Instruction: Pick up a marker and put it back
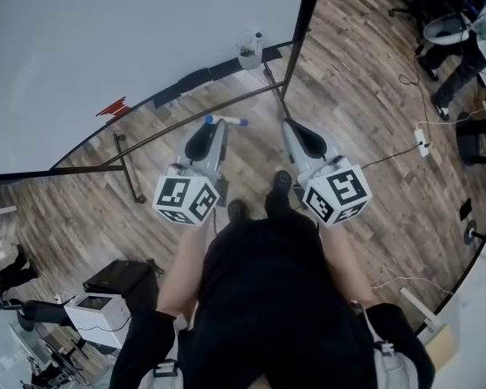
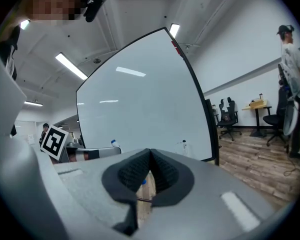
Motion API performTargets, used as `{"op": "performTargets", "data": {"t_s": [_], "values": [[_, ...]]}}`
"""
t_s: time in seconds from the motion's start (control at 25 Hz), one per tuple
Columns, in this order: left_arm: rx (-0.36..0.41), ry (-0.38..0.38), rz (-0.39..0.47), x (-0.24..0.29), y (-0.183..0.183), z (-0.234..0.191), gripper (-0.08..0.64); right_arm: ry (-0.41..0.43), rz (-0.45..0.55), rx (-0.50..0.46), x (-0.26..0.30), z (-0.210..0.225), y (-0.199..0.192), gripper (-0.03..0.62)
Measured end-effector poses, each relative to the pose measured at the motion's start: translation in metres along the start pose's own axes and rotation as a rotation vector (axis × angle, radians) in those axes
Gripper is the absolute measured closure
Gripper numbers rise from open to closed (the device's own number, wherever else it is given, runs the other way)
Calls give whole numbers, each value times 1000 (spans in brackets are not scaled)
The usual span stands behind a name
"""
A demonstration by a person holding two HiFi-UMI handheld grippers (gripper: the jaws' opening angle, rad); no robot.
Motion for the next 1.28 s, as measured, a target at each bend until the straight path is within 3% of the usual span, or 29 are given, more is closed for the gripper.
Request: {"op": "performTargets", "data": {"t_s": [0.68,0.88,1.28], "values": [[-7,-184,16,-114,-8,-44,483,-203,90,-78,-34,-152,-32,592],[9,-216,15,-130,-9,-52,483,-269,85,-72,-42,-170,-44,592],[12,-241,19,-122,-3,-59,483,-316,81,-86,-39,-174,-42,592]]}}
Point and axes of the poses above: the fingertips, and each gripper's own axes: x forward along the fingers, z to its right, y out of its top, the point moved 8 cm from there along -x, backward along the fingers, and after that the axes turned 15 degrees about y, right-handed, at the moved point
